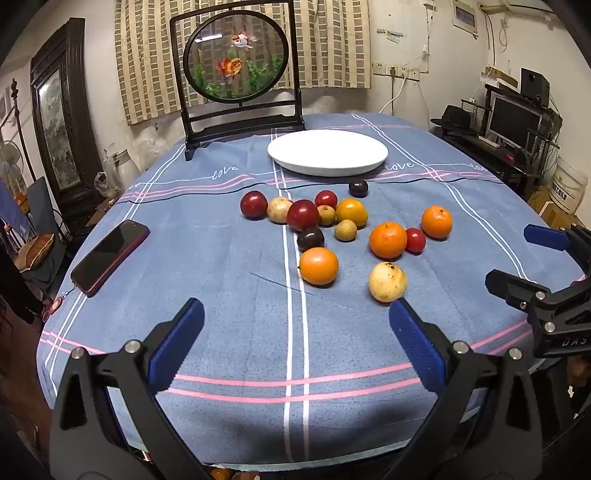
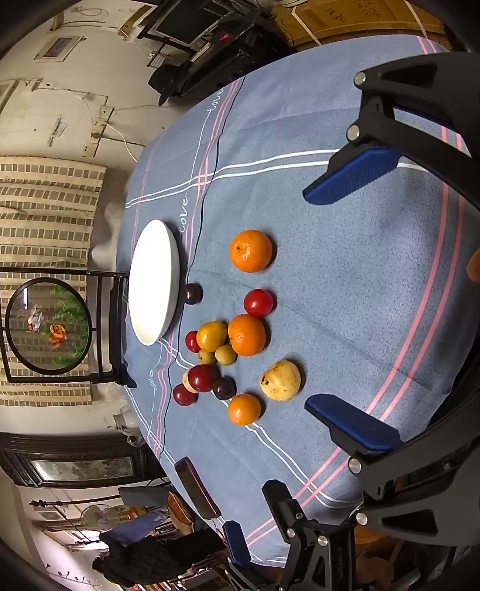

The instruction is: Organize fruits

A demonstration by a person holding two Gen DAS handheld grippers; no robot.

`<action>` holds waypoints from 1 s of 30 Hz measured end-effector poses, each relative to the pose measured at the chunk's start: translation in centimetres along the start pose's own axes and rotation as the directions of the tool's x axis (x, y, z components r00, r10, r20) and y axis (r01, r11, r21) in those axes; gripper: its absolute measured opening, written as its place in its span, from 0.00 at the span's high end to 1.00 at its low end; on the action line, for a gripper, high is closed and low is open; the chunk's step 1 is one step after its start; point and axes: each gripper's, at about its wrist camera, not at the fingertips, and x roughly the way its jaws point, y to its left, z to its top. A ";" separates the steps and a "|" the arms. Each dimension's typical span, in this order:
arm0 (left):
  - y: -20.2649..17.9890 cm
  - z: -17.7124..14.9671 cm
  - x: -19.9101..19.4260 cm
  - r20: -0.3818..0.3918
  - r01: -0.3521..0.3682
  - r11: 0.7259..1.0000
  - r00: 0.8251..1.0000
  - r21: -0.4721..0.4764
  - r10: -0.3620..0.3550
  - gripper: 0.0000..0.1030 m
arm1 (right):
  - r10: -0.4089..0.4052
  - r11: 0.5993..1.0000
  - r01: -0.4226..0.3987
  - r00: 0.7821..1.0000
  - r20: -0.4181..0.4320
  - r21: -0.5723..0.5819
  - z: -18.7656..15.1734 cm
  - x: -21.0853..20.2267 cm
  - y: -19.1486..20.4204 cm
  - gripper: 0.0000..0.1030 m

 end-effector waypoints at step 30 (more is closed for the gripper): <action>-0.3 -0.1 0.0 -0.005 0.002 1.000 1.000 -0.002 -0.002 0.02 | 0.003 1.000 -0.003 1.000 -0.002 0.000 0.0 0.2 0.2 0.01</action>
